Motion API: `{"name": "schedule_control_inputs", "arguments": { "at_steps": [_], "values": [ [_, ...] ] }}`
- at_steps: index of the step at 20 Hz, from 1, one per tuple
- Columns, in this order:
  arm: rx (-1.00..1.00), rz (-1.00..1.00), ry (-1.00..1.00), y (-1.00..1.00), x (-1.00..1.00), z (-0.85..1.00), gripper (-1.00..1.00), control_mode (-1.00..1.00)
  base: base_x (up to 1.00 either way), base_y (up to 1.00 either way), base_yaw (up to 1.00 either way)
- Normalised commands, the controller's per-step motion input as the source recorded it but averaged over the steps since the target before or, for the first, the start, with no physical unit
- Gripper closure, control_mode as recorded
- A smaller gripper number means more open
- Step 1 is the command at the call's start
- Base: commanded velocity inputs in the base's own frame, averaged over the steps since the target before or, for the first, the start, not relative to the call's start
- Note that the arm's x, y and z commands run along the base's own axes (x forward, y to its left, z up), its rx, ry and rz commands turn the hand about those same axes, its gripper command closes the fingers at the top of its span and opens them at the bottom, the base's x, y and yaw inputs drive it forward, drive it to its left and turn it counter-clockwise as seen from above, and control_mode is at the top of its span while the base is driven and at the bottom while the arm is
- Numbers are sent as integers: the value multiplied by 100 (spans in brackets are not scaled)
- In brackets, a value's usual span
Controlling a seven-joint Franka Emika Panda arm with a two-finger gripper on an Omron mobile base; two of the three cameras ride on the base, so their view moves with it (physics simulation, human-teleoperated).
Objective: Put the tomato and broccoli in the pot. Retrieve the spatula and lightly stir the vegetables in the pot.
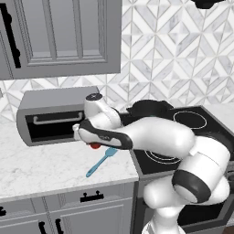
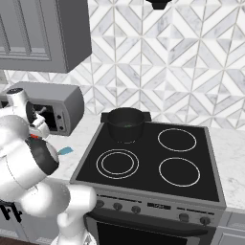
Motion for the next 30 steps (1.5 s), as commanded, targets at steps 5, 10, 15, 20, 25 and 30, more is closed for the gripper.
{"name": "schedule_control_inputs", "arguments": {
  "at_steps": [5,10,15,20,25,30],
  "values": [
    [0,7,-1,-99,-30,69,100,-100,0,0,0],
    [0,4,0,-100,6,52,100,-100,0,0,0],
    [0,6,0,-100,49,55,100,-100,0,0,0],
    [0,1,2,-100,97,52,100,-100,0,0,0],
    [4,0,17,-100,100,34,100,-100,0,0,0],
    [2,2,26,-65,100,-42,100,-100,0,0,0]
  ]
}}
